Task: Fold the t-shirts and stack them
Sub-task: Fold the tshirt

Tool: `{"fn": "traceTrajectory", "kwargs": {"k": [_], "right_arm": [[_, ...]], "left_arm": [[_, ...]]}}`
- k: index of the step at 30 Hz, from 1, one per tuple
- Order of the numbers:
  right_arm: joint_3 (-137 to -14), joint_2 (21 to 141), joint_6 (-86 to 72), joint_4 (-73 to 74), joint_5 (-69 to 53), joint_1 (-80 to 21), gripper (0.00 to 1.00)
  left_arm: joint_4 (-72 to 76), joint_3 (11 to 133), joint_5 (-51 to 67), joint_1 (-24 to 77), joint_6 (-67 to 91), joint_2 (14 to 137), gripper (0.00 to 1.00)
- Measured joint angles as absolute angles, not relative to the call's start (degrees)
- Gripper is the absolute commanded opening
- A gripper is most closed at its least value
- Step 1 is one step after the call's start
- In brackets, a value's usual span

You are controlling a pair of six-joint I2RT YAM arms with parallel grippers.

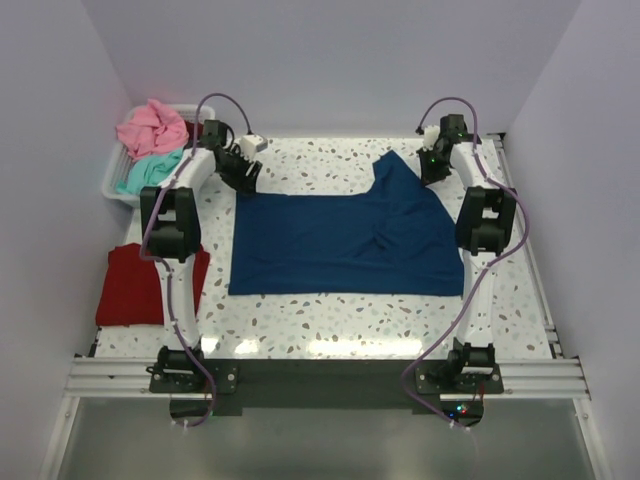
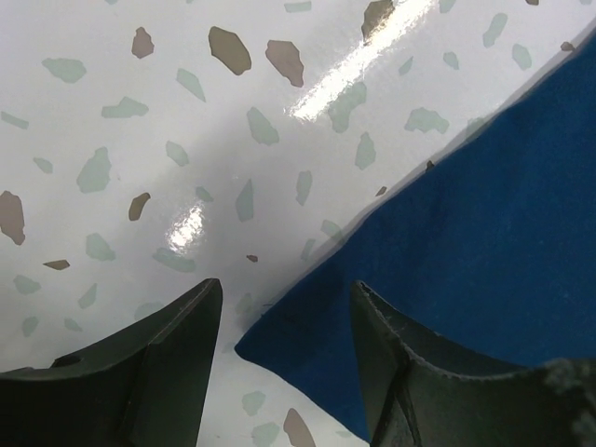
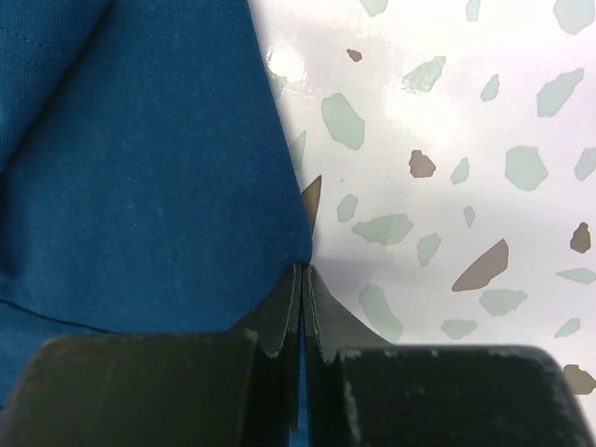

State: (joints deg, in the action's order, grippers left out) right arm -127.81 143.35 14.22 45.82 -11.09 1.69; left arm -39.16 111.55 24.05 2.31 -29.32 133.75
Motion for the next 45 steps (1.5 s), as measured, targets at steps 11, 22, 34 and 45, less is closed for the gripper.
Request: {"fn": "traceTrajectory", "kwargs": {"k": [11, 22, 34, 45], "right_arm": [[-127.8, 143.3, 14.2, 45.6, -11.0, 1.7, 0.0], [-127.8, 143.3, 13.9, 45.6, -11.0, 1.7, 0.0], [-125.7, 139.9, 13.6, 45.5, -11.6, 2.4, 0.0], [-121.1, 132.3, 13.9, 46.2, -12.8, 4.0, 0.0]], "left_arm": [[-41.9, 112.3, 23.7, 1.7, -33.6, 134.6, 0.4], [-42.5, 112.3, 25.1, 0.8, -34.2, 135.1, 0.02], [-37.1, 104.6, 25.6, 0.6, -34.2, 130.2, 0.0], [-31.6, 95.1, 27.0, 0.6, -36.3, 119.8, 0.0]]}}
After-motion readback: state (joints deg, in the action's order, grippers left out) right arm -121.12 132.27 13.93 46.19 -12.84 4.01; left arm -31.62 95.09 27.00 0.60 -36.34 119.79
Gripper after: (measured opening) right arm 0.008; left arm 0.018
